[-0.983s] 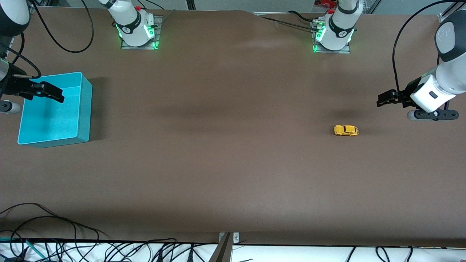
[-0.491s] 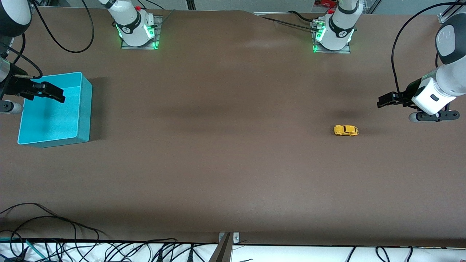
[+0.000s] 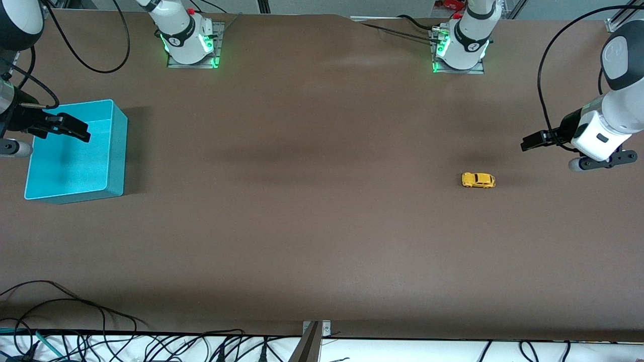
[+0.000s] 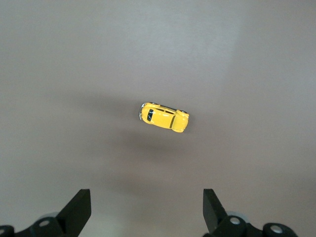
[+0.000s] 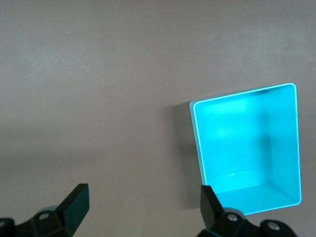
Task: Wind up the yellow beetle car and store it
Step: 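Lower the left gripper over the yellow beetle car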
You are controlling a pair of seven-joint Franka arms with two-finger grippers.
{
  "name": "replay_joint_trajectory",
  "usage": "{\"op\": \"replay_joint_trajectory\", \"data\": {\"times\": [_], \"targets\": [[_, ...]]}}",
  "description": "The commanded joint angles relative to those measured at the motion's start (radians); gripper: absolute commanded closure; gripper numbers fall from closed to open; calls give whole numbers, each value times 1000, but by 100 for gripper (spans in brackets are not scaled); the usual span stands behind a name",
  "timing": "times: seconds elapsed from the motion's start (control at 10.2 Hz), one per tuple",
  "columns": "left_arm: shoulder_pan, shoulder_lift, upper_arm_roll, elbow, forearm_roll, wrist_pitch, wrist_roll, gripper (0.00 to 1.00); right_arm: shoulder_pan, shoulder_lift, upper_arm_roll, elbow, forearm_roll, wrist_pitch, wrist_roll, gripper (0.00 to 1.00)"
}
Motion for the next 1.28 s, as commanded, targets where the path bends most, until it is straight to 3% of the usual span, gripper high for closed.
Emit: {"op": "replay_joint_trajectory", "data": {"times": [0.0, 0.29, 0.79, 1.18], "targets": [[14, 41, -5, 3, -25, -7, -263, 1, 8, -4, 3, -3, -20, 3, 13, 0], [37, 105, -5, -23, -34, 20, -588, 1, 8, -2, 3, -3, -20, 3, 13, 0], [14, 200, -54, -205, -74, 386, -1087, 0, 8, -2, 1, -3, -20, 2, 13, 0], [8, 257, -74, -299, -47, 591, -1195, 1, 8, -2, 1, -3, -20, 3, 15, 0]]}}
